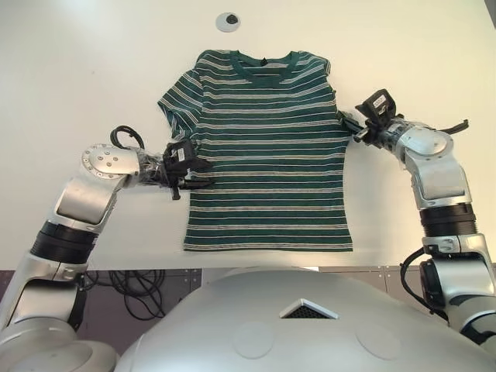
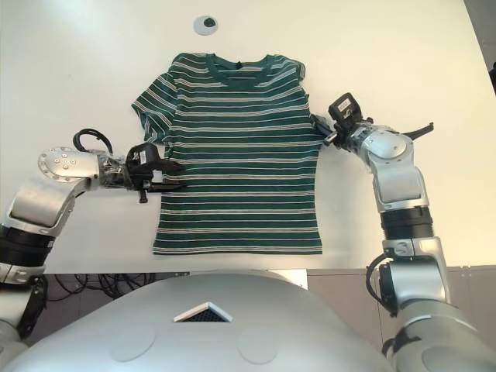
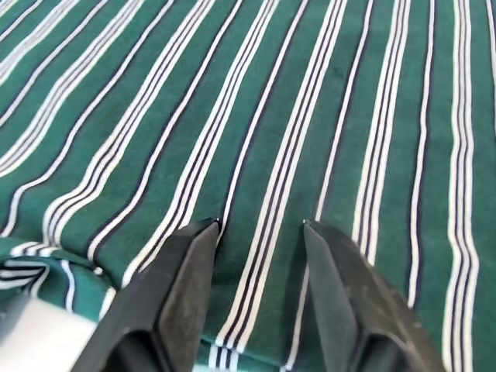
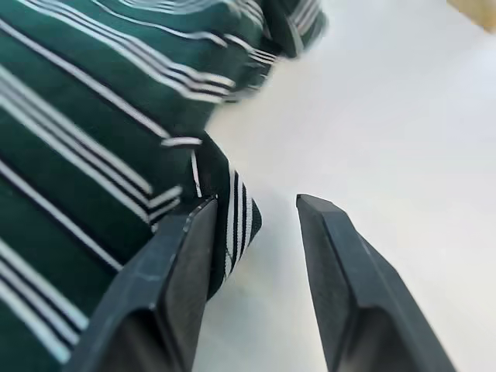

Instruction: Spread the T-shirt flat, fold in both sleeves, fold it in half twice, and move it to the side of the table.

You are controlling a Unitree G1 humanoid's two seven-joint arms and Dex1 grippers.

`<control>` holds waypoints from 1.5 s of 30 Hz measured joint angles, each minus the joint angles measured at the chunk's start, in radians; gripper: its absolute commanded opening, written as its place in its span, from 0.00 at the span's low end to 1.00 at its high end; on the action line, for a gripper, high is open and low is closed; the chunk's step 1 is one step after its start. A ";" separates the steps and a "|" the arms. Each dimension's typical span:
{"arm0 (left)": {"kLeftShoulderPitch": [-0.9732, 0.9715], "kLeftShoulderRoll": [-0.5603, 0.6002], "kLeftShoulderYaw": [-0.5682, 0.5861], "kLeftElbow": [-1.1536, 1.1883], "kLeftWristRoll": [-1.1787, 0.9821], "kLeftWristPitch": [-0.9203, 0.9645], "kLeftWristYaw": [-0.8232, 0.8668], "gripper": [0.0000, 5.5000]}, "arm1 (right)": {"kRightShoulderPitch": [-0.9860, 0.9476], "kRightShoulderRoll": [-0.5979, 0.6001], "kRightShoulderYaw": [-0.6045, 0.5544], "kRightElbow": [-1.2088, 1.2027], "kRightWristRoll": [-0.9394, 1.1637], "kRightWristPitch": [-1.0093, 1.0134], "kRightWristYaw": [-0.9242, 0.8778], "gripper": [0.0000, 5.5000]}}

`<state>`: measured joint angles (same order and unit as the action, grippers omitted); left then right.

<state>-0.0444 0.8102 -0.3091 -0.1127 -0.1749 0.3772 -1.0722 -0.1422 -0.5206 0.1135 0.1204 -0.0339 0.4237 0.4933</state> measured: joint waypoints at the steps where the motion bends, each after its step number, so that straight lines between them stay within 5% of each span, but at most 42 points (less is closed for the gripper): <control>1: 0.002 0.000 -0.002 -0.001 0.000 -0.006 0.005 0.35 | 0.028 0.006 -0.022 -0.029 0.001 0.021 -0.031 0.33; 7: 0.010 0.007 -0.009 -0.010 0.000 -0.016 0.029 0.35 | 0.264 0.235 -0.264 -0.251 0.111 0.116 -0.287 0.33; 14: 0.018 -0.009 -0.012 -0.019 -0.004 -0.018 0.060 0.35 | 0.189 0.428 -0.501 -0.271 0.371 -0.046 -0.364 0.33; 23: 0.009 -0.042 -0.029 -0.014 -0.004 -0.023 0.079 0.35 | -0.074 0.261 -0.339 0.039 0.309 0.075 -0.224 0.33; 31: -0.001 -0.052 -0.037 -0.007 -0.004 -0.024 0.083 0.35 | -0.098 0.143 -0.200 0.128 0.183 0.147 -0.161 0.33; 45: -0.080 -0.158 -0.077 0.101 0.079 -0.147 0.212 0.35 | -0.393 0.122 -0.136 0.786 0.027 -0.410 -0.214 0.33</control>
<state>-0.1242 0.6519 -0.3860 -0.0118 -0.0958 0.2300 -0.8603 -0.5353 -0.3989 -0.0225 0.9067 -0.0074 0.0138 0.2792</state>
